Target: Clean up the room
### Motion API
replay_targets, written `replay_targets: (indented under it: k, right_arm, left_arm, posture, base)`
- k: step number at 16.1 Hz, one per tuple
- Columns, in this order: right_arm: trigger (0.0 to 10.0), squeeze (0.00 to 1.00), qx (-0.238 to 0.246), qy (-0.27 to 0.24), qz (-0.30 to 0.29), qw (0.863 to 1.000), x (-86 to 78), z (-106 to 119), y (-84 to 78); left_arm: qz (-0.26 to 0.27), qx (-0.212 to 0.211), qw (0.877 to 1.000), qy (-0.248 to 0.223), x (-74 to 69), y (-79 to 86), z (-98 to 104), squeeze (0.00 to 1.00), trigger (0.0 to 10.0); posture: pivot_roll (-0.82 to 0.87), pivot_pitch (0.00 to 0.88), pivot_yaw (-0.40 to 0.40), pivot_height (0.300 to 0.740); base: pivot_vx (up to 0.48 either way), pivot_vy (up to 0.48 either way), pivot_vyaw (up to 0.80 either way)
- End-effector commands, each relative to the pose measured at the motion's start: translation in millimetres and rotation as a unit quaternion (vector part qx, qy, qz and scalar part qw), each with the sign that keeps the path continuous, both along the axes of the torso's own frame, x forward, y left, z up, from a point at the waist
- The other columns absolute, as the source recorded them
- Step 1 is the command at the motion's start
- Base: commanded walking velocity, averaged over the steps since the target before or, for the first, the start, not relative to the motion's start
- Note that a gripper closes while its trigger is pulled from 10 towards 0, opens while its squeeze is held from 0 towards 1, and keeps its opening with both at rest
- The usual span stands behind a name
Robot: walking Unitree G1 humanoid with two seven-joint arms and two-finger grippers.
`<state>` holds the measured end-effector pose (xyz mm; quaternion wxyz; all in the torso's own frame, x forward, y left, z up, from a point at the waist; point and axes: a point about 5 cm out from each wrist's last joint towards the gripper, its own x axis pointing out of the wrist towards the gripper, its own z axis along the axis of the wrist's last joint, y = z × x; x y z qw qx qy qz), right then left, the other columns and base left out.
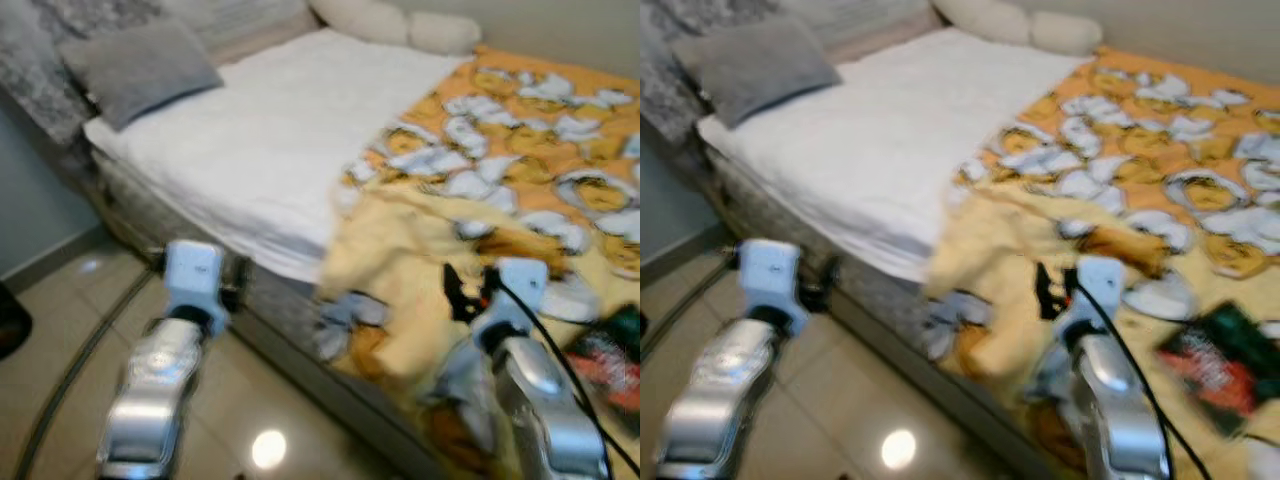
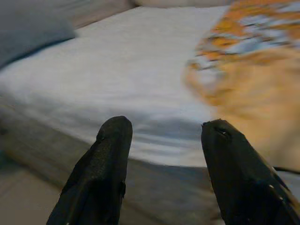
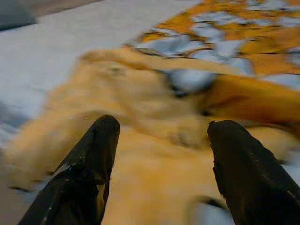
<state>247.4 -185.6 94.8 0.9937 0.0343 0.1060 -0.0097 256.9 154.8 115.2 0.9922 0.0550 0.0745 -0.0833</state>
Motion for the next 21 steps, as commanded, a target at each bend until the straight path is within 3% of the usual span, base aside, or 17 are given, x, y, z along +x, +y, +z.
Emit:
replay_targets:
  k: [1, 12, 21]
  right_arm:
    - [10.0, 0.0, 0.0, -0.008, 0.008, 1.0, 0.2, 5, 5.2]
    - [10.0, 0.0, -0.002, 0.01, 0.01, 1.0, -9.9, 1, 5.0]
    - [10.0, 0.0, 0.059, 0.033, 0.016, 0.998, -2.5, 0, 8.2]
  left_arm:
    - [0.008, 0.008, 1.0, -0.012, 0.3, 6.4, 5, 0.29, 10.0]
    - [0.003, 0.014, 1.0, -0.004, -6.8, 6.5, 1, 0.29, 10.0]
    - [-0.015, 0.02, 1.0, 0.017, -13.6, 2.7, -5, 0.27, 10.0]
  posture:
    - [-0.06, 0.0, 0.016, 0.74]
    - [-0.07, 0.0, 0.017, 0.74]
    - [-0.05, 0.0, 0.004, 0.74]
  base:
    - [0.0, -0.48, 0.0]
    - [0.0, -0.48, 0.0]
    - [0.0, 0.0, 0.0]
